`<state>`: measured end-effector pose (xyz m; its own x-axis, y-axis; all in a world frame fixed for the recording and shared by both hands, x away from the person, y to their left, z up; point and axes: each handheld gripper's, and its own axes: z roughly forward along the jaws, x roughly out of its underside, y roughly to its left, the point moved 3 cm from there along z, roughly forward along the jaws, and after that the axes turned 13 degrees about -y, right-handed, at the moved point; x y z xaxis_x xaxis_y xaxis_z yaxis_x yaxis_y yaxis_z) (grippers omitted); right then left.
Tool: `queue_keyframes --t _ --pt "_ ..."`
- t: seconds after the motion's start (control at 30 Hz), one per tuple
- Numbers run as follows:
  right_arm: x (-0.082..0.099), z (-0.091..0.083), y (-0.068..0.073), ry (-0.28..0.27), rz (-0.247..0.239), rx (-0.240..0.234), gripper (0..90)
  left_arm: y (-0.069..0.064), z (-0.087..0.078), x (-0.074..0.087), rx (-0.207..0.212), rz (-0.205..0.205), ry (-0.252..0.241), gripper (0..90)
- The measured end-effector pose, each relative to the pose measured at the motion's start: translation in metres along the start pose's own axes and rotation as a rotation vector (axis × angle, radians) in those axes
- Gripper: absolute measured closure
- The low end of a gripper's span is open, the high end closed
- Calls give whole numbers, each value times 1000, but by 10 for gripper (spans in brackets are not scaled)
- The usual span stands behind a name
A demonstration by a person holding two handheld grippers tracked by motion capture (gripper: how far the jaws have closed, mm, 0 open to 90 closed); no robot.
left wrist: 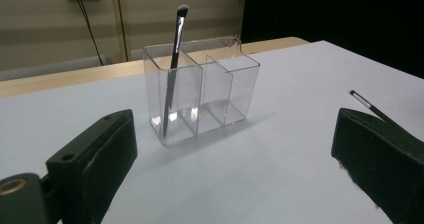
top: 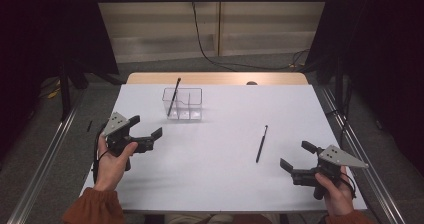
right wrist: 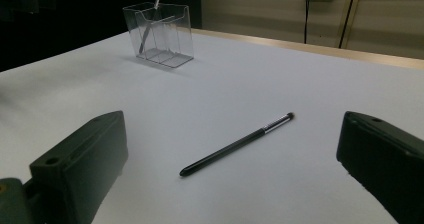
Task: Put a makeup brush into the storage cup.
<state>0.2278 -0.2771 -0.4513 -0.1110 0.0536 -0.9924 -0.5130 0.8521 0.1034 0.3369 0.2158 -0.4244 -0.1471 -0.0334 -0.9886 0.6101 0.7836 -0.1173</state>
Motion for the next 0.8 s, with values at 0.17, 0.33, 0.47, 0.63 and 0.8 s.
queue_keyframes --t 0.17,0.33,0.47,0.63,0.8 --pt "0 0 0 2 -2 -2 0 2 -12 7 -18 3 -4 42" --pt "0 1 0 1 -2 1 0 -7 -24 9 -7 44 -25 42" --pt "0 1 0 -2 -3 2 0 -11 -32 12 -18 33 -33 42" --pt "0 3 0 -5 0 12 0 -7 -42 14 -28 14 -30 42" --pt "0 3 0 -8 2 16 0 -6 -54 20 -41 9 -30 42"
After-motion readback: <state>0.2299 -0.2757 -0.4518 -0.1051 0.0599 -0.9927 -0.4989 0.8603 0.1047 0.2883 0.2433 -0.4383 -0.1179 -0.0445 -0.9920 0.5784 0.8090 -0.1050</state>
